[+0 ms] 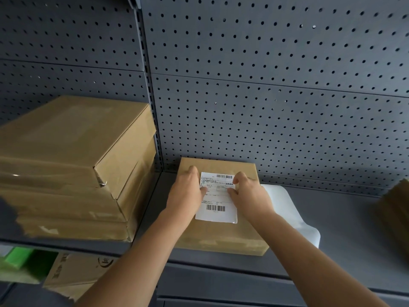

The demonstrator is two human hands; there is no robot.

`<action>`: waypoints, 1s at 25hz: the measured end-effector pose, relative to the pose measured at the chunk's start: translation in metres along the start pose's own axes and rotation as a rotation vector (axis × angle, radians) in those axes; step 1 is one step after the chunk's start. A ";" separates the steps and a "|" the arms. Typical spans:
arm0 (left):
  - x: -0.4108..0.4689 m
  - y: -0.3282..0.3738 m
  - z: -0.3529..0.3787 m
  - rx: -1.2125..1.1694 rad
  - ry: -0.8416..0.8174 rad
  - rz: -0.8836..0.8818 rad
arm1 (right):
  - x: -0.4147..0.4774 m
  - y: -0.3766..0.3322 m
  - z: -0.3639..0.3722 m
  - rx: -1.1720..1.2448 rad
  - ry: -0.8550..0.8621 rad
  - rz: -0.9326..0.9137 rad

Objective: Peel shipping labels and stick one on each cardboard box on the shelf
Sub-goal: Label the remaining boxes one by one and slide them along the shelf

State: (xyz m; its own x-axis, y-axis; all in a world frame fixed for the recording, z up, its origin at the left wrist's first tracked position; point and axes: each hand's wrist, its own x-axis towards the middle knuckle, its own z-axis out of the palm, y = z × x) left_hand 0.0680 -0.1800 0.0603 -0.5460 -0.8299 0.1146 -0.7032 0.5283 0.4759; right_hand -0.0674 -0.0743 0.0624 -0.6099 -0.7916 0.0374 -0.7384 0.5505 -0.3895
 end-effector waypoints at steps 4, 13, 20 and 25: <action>-0.002 -0.005 0.005 0.131 0.044 0.328 | 0.001 -0.002 0.008 -0.082 0.159 -0.246; 0.011 -0.011 0.013 0.277 -0.278 0.390 | 0.008 -0.001 0.027 -0.209 -0.068 -0.338; 0.013 -0.027 0.008 0.294 -0.300 0.334 | 0.005 0.025 0.015 -0.190 -0.086 -0.193; -0.001 -0.016 0.003 0.249 -0.287 0.385 | -0.006 0.012 0.014 -0.155 -0.091 -0.260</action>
State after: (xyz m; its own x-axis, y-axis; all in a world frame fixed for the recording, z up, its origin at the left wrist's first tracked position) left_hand 0.0782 -0.1874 0.0501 -0.8637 -0.5037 -0.0194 -0.4950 0.8403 0.2213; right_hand -0.0688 -0.0668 0.0447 -0.3722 -0.9276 0.0321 -0.9054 0.3553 -0.2323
